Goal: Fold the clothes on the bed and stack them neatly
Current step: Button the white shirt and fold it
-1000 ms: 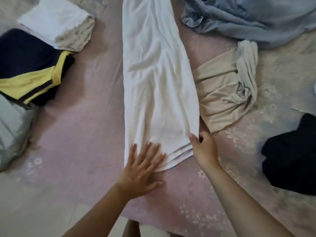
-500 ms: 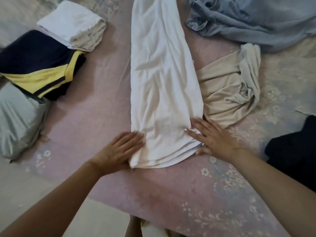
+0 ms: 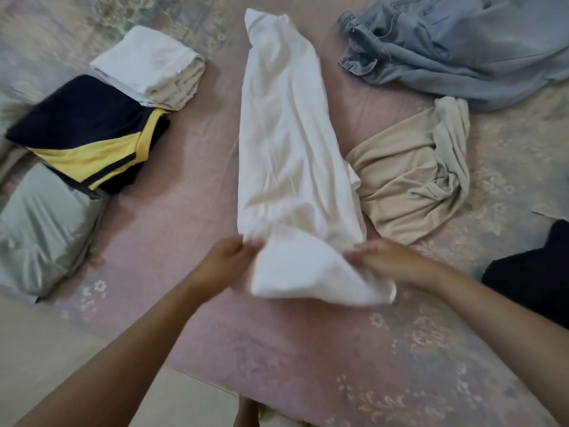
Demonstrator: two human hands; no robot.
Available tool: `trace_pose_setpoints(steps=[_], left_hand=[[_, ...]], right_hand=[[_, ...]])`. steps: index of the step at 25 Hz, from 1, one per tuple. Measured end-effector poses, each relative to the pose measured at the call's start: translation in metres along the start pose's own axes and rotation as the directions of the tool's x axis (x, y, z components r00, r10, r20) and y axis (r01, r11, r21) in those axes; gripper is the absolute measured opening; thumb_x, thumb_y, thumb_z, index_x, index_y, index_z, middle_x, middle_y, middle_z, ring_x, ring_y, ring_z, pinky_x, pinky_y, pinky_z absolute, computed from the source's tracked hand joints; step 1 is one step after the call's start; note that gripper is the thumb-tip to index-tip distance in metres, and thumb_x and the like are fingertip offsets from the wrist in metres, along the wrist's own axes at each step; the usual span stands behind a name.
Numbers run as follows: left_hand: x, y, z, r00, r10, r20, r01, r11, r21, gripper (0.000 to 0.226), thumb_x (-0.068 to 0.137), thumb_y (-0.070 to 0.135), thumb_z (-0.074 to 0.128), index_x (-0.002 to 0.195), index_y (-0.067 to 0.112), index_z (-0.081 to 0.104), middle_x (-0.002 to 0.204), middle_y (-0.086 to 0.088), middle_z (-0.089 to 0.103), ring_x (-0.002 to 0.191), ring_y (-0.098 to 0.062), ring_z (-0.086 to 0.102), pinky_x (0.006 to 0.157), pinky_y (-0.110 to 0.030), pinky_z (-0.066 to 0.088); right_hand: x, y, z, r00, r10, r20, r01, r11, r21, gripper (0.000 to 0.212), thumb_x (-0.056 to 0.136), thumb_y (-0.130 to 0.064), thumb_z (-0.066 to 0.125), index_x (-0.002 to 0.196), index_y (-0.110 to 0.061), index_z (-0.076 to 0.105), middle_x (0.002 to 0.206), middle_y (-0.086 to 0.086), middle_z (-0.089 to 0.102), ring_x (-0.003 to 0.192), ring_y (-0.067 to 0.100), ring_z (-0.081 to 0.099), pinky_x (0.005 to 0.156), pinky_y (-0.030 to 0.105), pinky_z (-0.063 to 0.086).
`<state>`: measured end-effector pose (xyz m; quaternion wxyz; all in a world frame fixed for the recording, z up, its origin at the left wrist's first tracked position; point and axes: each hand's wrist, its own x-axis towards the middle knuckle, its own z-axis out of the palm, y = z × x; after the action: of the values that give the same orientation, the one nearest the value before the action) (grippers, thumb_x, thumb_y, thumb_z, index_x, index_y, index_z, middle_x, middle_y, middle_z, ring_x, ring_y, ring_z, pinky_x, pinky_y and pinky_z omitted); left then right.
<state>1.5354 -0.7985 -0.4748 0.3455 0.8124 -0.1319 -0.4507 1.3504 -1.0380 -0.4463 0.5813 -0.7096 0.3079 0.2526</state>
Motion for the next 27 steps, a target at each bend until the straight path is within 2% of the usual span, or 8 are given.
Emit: trace_pose_setpoints(steps=[4,8,14,17,19,22,24,27], left_hand=[[0.041,0.032,-0.008,0.97,-0.218,-0.112,0.097,0.76,-0.643,0.046,0.109,0.045,0.034,0.138,0.017,0.056,0.128,0.0,0.065,0.117,-0.019,0.062,0.1,-0.041,0.05],[0.032,0.015,0.016,0.91,-0.201,-0.361,0.035,0.909,-0.416,0.04,0.105,0.046,0.046,0.115,0.01,0.061,0.11,-0.004,0.066,0.099,-0.022,0.063,0.083,-0.041,0.052],[0.048,0.027,0.024,0.936,-0.013,-0.352,-0.07,0.972,-0.223,0.039,0.108,0.029,0.046,0.074,0.01,0.045,0.071,-0.002,0.045,0.072,-0.018,0.045,0.065,-0.033,0.032],[0.051,0.026,0.016,0.919,-0.01,-0.395,0.032,0.998,0.05,0.03,0.106,0.035,0.049,0.092,0.009,0.055,0.084,-0.009,0.061,0.087,-0.033,0.058,0.074,-0.038,0.039],[0.047,0.028,0.012,0.812,0.132,-0.569,0.065,0.948,0.312,0.045,0.1,0.041,0.053,0.13,0.008,0.051,0.118,-0.015,0.064,0.111,-0.039,0.059,0.092,-0.049,0.046],[0.036,0.016,0.025,0.687,0.648,-0.328,-0.302,0.666,0.682,0.072,0.092,0.04,0.06,0.145,-0.004,0.038,0.147,-0.031,0.043,0.136,-0.047,0.041,0.111,-0.061,0.032],[0.029,0.003,0.037,0.755,0.656,-0.005,-0.447,0.519,0.729,0.096,0.083,0.053,0.069,0.151,-0.002,0.029,0.158,-0.031,0.026,0.147,-0.048,0.024,0.116,-0.066,0.022],[0.035,-0.004,0.034,0.772,0.593,0.227,-0.504,0.355,0.787,0.111,0.069,0.057,0.082,0.149,-0.001,0.031,0.154,-0.035,0.03,0.143,-0.053,0.03,0.11,-0.073,0.024]], right_hand=[[0.036,-0.02,-0.022,0.949,0.199,-0.245,0.054,0.663,0.747,0.058,0.106,-0.056,0.028,0.127,-0.016,0.063,0.121,0.004,0.069,0.11,0.014,0.065,0.104,0.038,0.047],[0.038,0.004,0.01,0.871,0.138,-0.472,0.076,0.911,0.405,0.048,0.106,-0.043,0.048,0.12,0.0,0.064,0.127,0.022,0.066,0.118,0.033,0.062,0.105,0.047,0.046],[0.048,0.0,0.026,0.715,0.225,-0.662,0.152,0.874,0.461,0.025,0.104,-0.018,0.055,0.083,-0.006,0.06,0.083,0.01,0.062,0.082,0.022,0.055,0.07,0.032,0.042],[0.052,-0.002,0.025,0.661,0.167,-0.731,0.076,0.955,0.287,0.018,0.102,-0.013,0.056,0.116,-0.002,0.061,0.112,0.015,0.066,0.106,0.031,0.06,0.09,0.039,0.045],[0.052,-0.004,0.024,0.537,-0.206,-0.818,0.034,0.974,-0.222,0.044,0.098,-0.01,0.06,0.138,0.005,0.05,0.136,0.024,0.056,0.127,0.039,0.051,0.106,0.046,0.04],[0.057,0.0,0.019,0.632,-0.726,-0.273,0.169,0.472,-0.865,0.067,0.097,-0.035,0.061,0.152,-0.004,0.041,0.159,0.021,0.036,0.148,0.037,0.032,0.121,0.049,0.028],[0.06,0.007,0.013,0.811,-0.585,-0.025,0.213,0.334,-0.918,0.089,0.09,-0.058,0.062,0.158,-0.012,0.028,0.166,0.017,0.018,0.154,0.034,0.017,0.125,0.05,0.018],[0.059,0.02,0.003,0.907,-0.42,0.044,0.145,0.212,-0.966,0.102,0.082,-0.058,0.072,0.159,-0.01,0.025,0.166,0.017,0.015,0.155,0.032,0.016,0.125,0.05,0.016]])
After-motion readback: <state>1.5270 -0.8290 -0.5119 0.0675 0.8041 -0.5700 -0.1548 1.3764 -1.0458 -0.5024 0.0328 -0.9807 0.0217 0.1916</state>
